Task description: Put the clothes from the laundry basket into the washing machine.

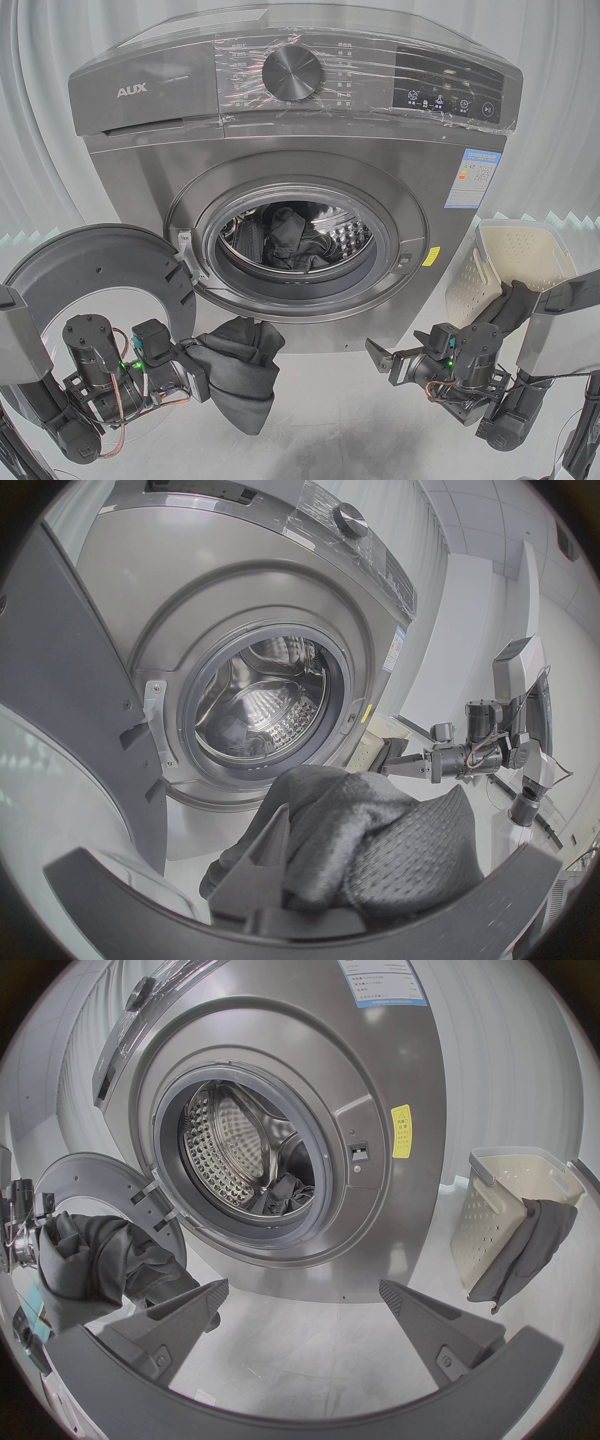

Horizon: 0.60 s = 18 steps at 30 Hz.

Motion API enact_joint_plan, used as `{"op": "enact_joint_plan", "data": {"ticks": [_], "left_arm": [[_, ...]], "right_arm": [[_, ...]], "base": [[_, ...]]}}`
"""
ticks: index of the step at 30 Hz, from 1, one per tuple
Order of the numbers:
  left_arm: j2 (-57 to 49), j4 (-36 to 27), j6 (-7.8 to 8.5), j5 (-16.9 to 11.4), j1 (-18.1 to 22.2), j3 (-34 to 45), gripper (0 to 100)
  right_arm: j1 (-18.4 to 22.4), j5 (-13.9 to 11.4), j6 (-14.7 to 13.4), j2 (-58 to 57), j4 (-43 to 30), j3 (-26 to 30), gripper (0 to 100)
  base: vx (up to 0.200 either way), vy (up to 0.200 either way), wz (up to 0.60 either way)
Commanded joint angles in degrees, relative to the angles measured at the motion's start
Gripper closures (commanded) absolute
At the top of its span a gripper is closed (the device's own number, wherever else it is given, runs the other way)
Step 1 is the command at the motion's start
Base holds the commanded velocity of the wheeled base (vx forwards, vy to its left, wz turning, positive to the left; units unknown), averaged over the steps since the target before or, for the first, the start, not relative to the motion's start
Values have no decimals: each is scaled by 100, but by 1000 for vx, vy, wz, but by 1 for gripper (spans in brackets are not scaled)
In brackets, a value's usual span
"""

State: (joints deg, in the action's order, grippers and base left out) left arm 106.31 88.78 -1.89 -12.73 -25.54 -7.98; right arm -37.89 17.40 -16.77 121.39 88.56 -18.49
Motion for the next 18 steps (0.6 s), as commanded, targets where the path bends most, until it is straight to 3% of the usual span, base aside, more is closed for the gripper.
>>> {"op": "enact_joint_plan", "data": {"ticks": [1,8,18], "left_arm": [[39,-1,-4,7,-109,7,100],[126,7,4,25,-215,-10,100],[214,7,13,33,-223,7,100]], "right_arm": [[-17,1,-1,7,3,4,0],[-26,1,-1,7,3,4,0],[-52,1,-1,-19,3,30,0]], "base": [[0,0,0],[0,0,0],[180,0,0]]}}
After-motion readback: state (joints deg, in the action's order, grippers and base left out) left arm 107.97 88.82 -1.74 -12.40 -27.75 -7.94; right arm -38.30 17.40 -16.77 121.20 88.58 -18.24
